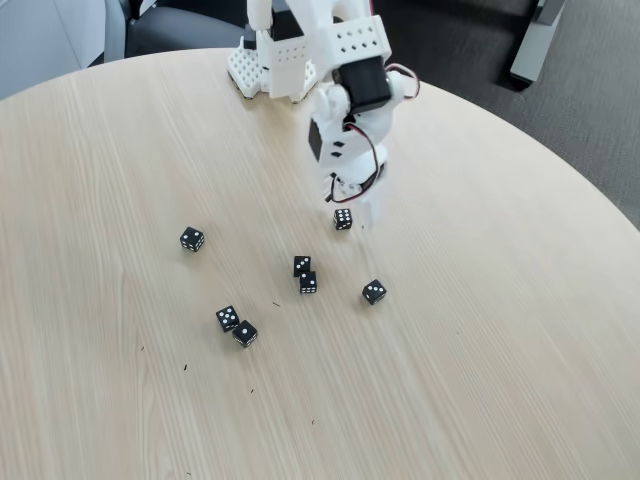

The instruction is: Pick up the dice with number 6

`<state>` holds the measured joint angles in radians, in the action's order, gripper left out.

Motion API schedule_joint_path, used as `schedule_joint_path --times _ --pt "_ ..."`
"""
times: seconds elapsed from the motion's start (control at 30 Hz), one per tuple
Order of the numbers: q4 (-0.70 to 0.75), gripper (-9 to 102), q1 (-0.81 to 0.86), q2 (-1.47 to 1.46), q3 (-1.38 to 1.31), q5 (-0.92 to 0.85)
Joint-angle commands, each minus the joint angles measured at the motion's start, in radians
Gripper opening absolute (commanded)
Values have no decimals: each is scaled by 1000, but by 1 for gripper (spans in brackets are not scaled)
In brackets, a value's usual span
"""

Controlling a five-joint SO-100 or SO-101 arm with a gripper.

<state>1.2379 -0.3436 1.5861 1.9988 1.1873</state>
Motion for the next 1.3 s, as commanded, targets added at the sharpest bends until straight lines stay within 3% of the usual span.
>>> schedule_joint_path --times 0.0,0.37,0.73,1.27 --pt "-6 20 5 3 -26 -5" --pt "-6 21 5 3 -21 -8" --pt "-6 15 6 5 -20 -5" --pt "-37 21 23 2 -28 69"
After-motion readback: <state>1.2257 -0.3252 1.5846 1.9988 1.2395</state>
